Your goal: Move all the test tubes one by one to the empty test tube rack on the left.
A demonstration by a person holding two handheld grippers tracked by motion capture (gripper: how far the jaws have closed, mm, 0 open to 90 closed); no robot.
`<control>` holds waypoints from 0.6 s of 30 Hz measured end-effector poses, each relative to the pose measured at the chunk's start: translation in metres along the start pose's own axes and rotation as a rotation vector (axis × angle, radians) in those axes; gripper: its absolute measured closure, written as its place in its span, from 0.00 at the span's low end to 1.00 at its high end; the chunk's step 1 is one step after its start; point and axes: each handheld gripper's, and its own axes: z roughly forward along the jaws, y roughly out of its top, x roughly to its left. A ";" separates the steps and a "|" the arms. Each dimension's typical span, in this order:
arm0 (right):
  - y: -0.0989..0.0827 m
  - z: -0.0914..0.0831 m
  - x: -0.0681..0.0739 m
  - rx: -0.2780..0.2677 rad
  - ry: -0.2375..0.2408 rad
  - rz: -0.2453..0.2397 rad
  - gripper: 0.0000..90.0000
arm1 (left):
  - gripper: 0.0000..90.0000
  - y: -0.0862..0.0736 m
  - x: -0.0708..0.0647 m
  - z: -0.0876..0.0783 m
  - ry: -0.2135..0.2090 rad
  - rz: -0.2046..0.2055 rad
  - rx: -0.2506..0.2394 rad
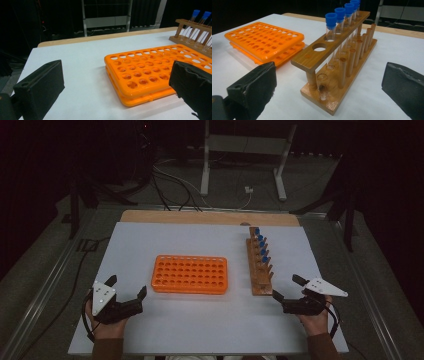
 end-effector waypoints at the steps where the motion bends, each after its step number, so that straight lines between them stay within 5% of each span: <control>1: 0.000 0.000 0.000 0.001 0.000 0.000 0.00 | 0.01 0.000 0.000 0.000 0.001 0.002 -0.001; 18: 0.019 -0.005 -0.001 0.016 0.006 0.019 0.02 | 0.01 -0.004 0.000 0.002 0.031 -0.022 0.013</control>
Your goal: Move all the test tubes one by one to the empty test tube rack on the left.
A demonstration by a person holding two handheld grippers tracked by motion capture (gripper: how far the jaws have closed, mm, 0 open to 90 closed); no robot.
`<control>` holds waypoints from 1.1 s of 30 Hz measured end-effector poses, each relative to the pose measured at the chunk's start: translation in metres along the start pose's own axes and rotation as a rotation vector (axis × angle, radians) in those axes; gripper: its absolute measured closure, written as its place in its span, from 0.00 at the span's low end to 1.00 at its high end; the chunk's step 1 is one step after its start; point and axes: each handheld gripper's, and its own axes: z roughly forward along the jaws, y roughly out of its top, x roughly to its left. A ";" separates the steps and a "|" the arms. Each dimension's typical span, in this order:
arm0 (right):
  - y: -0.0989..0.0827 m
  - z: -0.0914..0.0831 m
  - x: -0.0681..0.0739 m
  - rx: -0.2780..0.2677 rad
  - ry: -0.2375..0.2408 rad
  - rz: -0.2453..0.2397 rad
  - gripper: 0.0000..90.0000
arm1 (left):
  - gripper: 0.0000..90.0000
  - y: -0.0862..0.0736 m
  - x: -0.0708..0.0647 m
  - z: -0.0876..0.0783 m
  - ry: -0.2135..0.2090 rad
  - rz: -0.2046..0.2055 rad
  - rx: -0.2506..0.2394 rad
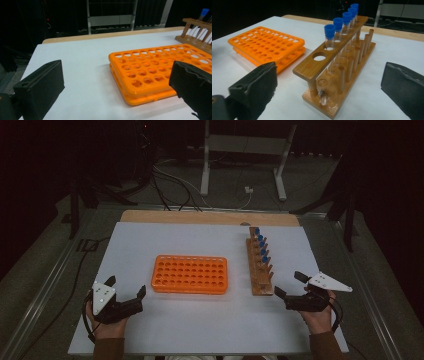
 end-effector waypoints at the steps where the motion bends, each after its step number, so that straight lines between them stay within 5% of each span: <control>1: 0.002 0.000 0.000 0.003 0.004 -0.004 0.03 | 0.01 0.000 0.000 0.000 -0.001 0.000 -0.001; 12: 0.032 0.023 0.000 0.054 0.016 -0.043 0.21 | 0.01 -0.001 -0.001 0.002 -0.010 -0.001 0.010; 17: 0.043 0.041 0.001 0.104 0.013 -0.063 0.49 | 0.01 -0.002 -0.002 0.003 -0.012 -0.003 0.014; 24: 0.049 0.058 0.005 0.113 -0.045 -0.091 0.72 | 0.01 -0.002 -0.001 0.003 -0.013 -0.002 0.015; 33: 0.051 0.079 0.004 0.176 -0.065 -0.078 0.77 | 0.01 -0.003 -0.001 0.004 -0.013 -0.001 0.019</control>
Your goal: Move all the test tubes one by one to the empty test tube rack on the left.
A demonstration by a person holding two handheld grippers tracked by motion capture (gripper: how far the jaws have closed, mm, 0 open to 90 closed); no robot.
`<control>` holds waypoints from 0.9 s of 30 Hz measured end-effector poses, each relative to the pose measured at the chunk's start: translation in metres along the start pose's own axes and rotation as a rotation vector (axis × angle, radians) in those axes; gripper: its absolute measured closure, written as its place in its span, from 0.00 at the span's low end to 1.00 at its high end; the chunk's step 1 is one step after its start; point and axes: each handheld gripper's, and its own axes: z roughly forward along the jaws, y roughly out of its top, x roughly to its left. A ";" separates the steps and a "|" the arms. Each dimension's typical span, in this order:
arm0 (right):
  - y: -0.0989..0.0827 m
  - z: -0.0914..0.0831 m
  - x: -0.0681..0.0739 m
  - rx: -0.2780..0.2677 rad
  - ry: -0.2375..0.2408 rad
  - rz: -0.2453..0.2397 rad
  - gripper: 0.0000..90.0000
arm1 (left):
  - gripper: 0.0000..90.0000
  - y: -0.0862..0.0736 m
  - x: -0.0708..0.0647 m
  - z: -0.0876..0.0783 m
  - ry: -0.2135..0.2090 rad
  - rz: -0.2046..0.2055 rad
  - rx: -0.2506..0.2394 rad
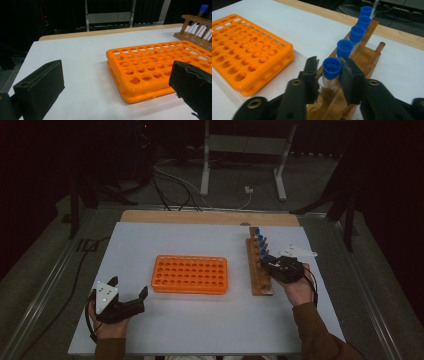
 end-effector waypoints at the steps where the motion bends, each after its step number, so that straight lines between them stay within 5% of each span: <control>1: 0.000 0.002 0.000 0.006 0.000 0.004 0.79 | 0.01 0.000 0.000 0.000 0.000 0.001 0.001; 27: 0.000 0.016 0.003 0.057 -0.012 -0.016 0.85 | 0.01 0.002 -0.004 0.001 -0.012 -0.006 -0.005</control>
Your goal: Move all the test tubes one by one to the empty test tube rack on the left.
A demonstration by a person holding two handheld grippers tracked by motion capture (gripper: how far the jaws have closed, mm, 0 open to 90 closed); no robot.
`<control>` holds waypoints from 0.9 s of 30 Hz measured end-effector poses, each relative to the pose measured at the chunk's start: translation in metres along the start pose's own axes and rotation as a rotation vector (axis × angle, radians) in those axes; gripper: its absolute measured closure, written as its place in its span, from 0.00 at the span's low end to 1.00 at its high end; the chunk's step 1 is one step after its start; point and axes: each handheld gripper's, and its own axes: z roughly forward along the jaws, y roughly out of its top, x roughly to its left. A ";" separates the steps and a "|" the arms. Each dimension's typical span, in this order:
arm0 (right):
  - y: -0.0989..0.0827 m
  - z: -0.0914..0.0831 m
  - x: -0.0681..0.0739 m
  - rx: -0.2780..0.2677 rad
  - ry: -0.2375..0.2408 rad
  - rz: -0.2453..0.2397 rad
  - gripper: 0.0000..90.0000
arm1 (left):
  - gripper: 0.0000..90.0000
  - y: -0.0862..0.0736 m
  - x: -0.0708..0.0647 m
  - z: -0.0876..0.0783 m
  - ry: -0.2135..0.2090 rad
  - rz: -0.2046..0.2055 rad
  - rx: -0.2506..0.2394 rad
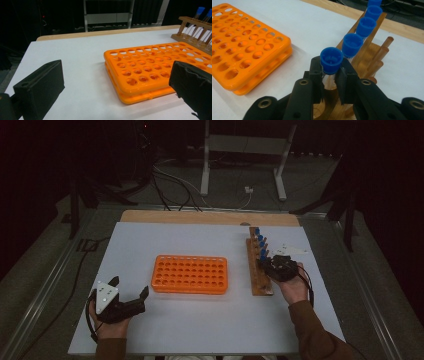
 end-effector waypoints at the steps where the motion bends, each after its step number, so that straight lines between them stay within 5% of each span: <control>1: 0.001 -0.001 0.000 -0.005 -0.001 -0.003 0.85 | 0.01 0.001 -0.001 0.000 -0.009 -0.003 -0.001; 8: 0.005 -0.009 -0.002 -0.013 0.004 -0.008 0.85 | 0.01 0.019 -0.014 0.003 -0.059 0.028 -0.020; 18: 0.020 -0.026 -0.003 -0.037 0.009 -0.021 0.85 | 0.01 0.052 -0.046 0.027 -0.194 0.093 -0.037; 27: 0.040 -0.042 0.003 -0.053 0.012 -0.060 0.85 | 0.01 0.077 -0.066 0.048 -0.243 0.093 -0.056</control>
